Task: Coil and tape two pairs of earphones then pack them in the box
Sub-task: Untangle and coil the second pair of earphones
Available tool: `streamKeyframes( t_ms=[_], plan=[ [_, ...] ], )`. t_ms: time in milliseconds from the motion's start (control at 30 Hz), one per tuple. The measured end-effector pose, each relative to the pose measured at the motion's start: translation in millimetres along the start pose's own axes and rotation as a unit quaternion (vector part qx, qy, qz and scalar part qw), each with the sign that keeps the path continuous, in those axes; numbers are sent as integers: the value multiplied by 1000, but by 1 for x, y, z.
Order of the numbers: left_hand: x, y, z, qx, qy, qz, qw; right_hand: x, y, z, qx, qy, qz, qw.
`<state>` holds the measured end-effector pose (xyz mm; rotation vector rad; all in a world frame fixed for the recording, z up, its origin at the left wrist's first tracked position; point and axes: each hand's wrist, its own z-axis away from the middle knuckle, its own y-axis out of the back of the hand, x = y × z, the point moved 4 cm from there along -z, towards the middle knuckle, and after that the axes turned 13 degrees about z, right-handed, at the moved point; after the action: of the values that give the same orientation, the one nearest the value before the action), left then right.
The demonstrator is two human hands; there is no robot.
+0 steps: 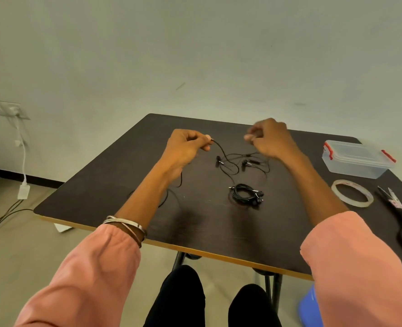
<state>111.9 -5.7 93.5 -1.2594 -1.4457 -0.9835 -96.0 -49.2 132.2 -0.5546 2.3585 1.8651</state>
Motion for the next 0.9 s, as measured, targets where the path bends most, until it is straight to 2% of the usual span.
streamKeyframes(
  t_ms=[67, 133, 267, 400, 467, 567, 633, 700, 767, 833, 900],
  plan=[
    [1, -10, -2, 1, -10, 22, 1000, -24, 0, 11, -55, 79, -136, 986],
    [3, -17, -5, 5, -27, 34, 999, -33, -7, 14, -83, 84, -229, 966],
    [0, -20, -15, 10, -37, 30, 999, -21, -13, 2, -17, 34, -317, 948],
    [-16, -16, -28, 4, -38, -19, 999, 11, -10, -18, 73, 15, -219, 973],
    [-28, -10, -35, 12, -36, -62, 997, 28, -10, -24, 120, -6, -195, 974],
    [-47, -5, -46, 39, -40, -126, 991, 61, -16, -27, 203, -85, -157, 963],
    [-56, -7, -51, 60, -52, -142, 987, 79, -26, -26, 228, -149, -81, 959],
    [-62, -14, -54, 71, -72, -151, 983, 86, -40, -22, 221, -188, 33, 956],
    [-67, -24, -54, 69, -96, -162, 980, 78, -53, -20, 230, -130, 74, 962],
    [-72, -34, -54, 63, -124, -159, 977, 59, -65, -19, 236, 15, 9, 972],
    [-75, -42, -52, 55, -147, -158, 975, 40, -79, -20, 191, 132, -59, 971]
  ],
)
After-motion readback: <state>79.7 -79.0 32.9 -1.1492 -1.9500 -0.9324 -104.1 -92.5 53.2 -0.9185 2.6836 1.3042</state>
